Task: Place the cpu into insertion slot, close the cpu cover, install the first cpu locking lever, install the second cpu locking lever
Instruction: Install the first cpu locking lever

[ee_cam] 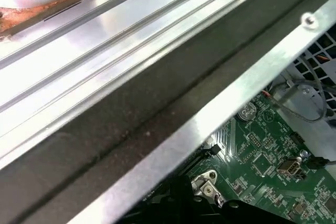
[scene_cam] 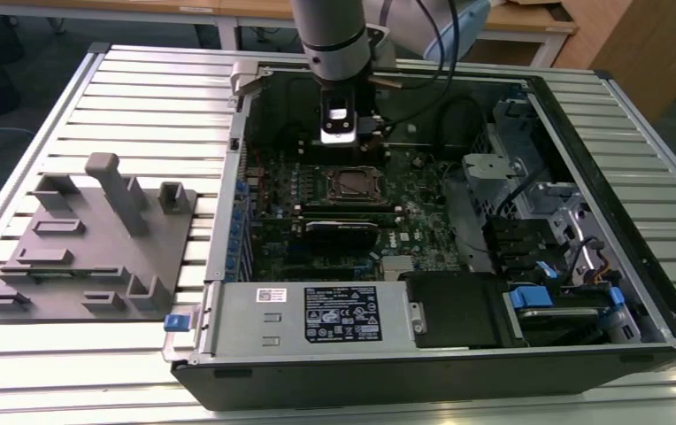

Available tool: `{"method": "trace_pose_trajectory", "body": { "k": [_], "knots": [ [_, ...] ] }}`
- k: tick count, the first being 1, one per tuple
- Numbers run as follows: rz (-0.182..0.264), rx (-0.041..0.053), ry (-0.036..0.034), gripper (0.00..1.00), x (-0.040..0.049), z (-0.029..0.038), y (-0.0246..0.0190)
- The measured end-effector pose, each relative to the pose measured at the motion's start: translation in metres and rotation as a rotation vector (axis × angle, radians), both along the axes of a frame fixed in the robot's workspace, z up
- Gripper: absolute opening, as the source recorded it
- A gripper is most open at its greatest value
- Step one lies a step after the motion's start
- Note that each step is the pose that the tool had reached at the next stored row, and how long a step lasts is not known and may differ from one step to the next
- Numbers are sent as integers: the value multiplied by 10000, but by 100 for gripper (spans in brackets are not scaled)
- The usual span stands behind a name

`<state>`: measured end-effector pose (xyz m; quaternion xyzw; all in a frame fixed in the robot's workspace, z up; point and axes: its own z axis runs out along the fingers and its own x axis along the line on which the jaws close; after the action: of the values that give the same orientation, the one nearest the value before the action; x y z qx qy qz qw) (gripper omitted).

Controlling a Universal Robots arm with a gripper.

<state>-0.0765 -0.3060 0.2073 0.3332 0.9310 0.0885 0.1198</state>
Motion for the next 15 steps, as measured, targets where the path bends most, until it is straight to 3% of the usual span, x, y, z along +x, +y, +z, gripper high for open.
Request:
{"method": "trace_pose_trajectory", "body": {
  "k": [8,9,12,15],
  "knots": [
    [-6,-6,0,10,0,17,0],
    [-7,-9,11,10,0,17,0],
    [-7,-39,133,10,0,16,0],
    [-7,-40,139,10,-1,16,0]
  ]
}}
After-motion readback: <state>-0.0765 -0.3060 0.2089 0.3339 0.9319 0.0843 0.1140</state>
